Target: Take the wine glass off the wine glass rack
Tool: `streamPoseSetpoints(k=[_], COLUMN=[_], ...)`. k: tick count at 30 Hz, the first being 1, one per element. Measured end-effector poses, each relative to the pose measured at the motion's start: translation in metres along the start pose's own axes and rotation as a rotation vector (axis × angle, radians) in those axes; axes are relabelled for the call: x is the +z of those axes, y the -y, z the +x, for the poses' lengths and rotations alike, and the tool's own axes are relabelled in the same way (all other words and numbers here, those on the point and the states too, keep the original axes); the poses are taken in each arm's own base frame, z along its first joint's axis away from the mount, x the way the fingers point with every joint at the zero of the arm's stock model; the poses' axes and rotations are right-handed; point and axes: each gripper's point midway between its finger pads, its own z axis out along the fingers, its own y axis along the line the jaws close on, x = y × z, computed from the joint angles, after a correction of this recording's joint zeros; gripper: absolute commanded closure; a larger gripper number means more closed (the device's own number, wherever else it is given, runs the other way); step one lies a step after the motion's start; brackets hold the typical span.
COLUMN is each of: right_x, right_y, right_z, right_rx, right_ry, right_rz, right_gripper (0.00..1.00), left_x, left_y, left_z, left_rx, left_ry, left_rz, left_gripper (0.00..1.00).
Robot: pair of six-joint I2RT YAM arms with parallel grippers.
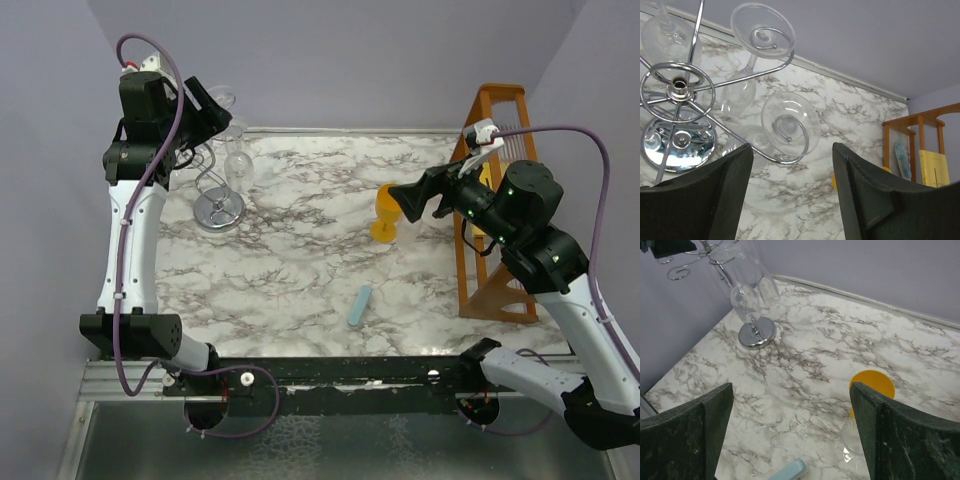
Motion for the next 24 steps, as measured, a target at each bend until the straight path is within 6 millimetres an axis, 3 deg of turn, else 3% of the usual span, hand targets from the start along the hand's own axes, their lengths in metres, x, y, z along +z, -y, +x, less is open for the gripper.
streamPoseSetpoints(k=[10, 24], right_x=[-0.002, -0.002], right_y=[0.003, 0.005], right_z=[-0.001, 0.000], right_rx=[-0.013, -0.014], right_ry=[0.004, 0.005], right_rz=[0.015, 0.027], right_gripper=[0.00, 0.00], left_x=[0.036, 0.052], left_y=[-0.033, -0.024], left_z=[0.001, 0.007], left_rx=[-0.041, -0.076], left_ry=[-0.047, -0.090], left_rz=[-0.055, 0.021], left_gripper=[0.55, 0.58])
